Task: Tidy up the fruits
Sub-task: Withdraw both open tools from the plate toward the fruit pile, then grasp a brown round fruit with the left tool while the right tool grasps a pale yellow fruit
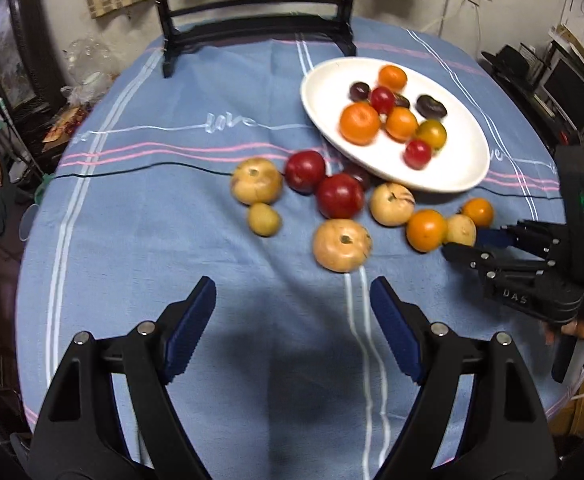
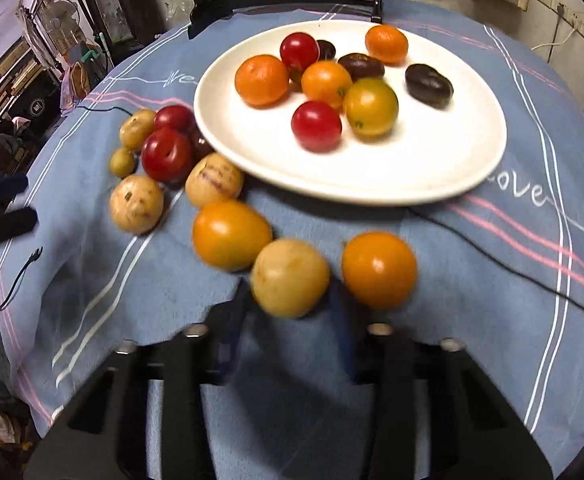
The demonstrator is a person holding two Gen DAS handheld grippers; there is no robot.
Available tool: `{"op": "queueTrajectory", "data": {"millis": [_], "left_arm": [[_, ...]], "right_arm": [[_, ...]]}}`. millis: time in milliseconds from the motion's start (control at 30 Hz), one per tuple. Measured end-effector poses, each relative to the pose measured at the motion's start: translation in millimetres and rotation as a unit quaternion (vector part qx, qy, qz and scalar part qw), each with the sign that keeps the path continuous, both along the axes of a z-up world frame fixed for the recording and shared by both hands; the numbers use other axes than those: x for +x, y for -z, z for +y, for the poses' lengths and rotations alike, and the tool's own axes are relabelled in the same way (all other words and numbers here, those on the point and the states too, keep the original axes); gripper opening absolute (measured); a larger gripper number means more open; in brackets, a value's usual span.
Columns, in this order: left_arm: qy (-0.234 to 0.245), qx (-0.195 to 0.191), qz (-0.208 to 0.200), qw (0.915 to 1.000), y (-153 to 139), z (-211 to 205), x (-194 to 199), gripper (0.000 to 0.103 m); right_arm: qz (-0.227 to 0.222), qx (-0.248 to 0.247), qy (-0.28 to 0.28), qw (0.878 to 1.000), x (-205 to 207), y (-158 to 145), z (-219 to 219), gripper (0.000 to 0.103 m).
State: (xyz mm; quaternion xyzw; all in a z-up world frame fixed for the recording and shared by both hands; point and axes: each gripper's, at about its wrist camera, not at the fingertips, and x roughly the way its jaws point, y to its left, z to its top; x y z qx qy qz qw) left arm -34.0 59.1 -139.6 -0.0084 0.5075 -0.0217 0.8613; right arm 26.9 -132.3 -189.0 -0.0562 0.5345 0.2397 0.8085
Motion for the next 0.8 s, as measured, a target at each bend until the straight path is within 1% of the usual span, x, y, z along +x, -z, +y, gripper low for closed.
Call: {"op": "queueTrajectory", "data": {"millis": [67,100,200,267,333,400,467,500,633,767,800], "left_arm": [[0.009,0.003,0.005,0.9999,7,-9,7,0.081],[0.015,0.013,0.007,0.9998,11,-17,12,0.081],[0.030,0.028,0.005,0.9991,21,-34,27,0.080],[0.034,0.032,0.013,0.9988,30,-41,39,0.080],[0.033,0.038,0.021,0.9985,38,-45,47,0.076],[0.042,0.048,0.032,0.9975,48,-51,55,0.073],[0.046,0.056,0.043,0.9965,57,-53,59,0.060],[0.046,0.058,0.048,0.9962,60,-53,61,0.048],[0.048,0.042,0.042,0.9971,56,-47,55,0.046],[0.042,0.030,0.019,0.9985,37,-39,45,0.046],[0.039,0.027,0.010,0.9988,27,-38,42,0.046]], "right_arm": [[0.003,0.004,-0.005,1.000,-2,-4,-3,0.035],[0.001,0.004,-0.006,1.000,-5,-7,-5,0.035],[0.013,0.023,0.005,1.000,-11,-12,-19,0.035],[0.016,0.031,0.015,0.999,-15,-15,-27,0.035],[0.020,0.038,0.023,0.999,-18,-16,-32,0.035],[0.024,0.040,0.029,0.998,-21,-18,-36,0.035],[0.027,0.045,0.035,0.998,-25,-18,-41,0.035],[0.029,0.047,0.038,0.998,-26,-18,-42,0.035],[0.029,0.047,0.041,0.998,-33,-18,-45,0.035],[0.024,0.051,0.039,0.998,-36,-23,-44,0.035],[0.021,0.054,0.038,0.998,-38,-27,-43,0.035]]}}
